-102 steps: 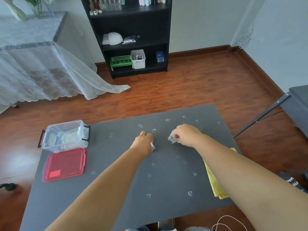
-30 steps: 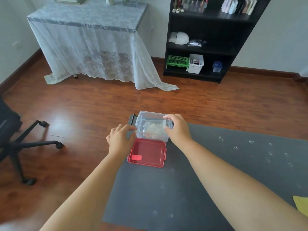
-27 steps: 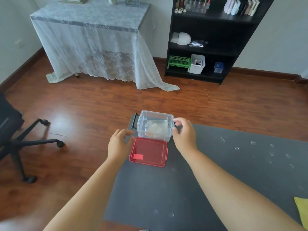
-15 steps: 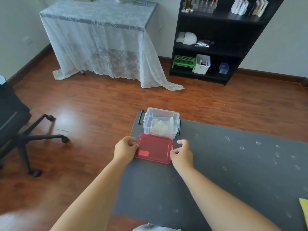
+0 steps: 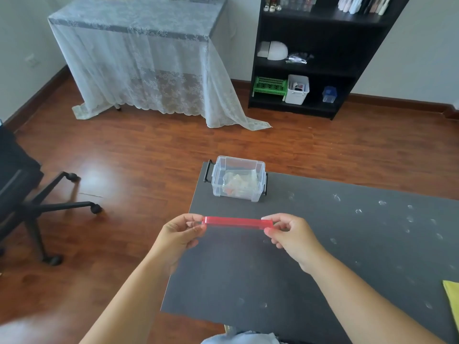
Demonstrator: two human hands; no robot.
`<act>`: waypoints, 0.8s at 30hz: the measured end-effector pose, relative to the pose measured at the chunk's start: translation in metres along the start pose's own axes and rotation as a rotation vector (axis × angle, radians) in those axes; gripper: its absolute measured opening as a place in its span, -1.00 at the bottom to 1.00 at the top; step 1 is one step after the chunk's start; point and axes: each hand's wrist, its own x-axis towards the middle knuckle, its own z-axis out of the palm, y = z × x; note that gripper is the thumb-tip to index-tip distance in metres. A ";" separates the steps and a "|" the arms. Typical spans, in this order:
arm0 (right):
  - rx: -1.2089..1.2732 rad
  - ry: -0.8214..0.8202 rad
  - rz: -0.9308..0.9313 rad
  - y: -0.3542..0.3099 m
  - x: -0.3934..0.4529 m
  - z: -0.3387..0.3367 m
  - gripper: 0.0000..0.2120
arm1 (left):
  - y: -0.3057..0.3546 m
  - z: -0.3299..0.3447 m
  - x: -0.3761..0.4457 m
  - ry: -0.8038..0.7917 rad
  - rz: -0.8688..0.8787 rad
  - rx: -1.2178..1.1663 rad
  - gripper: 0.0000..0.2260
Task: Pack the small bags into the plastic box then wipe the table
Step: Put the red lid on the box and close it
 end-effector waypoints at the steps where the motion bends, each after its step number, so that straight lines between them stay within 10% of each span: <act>1: -0.019 0.000 -0.040 -0.004 -0.003 -0.004 -0.69 | 0.003 0.001 -0.003 -0.024 -0.013 0.015 -0.79; 14: 0.094 0.210 -0.186 -0.043 0.031 -0.007 -0.78 | 0.059 0.032 0.042 0.133 0.172 0.086 -0.88; 24: 0.023 0.328 -0.089 -0.051 0.097 0.010 -0.64 | 0.067 0.044 0.102 0.375 0.266 0.620 -0.87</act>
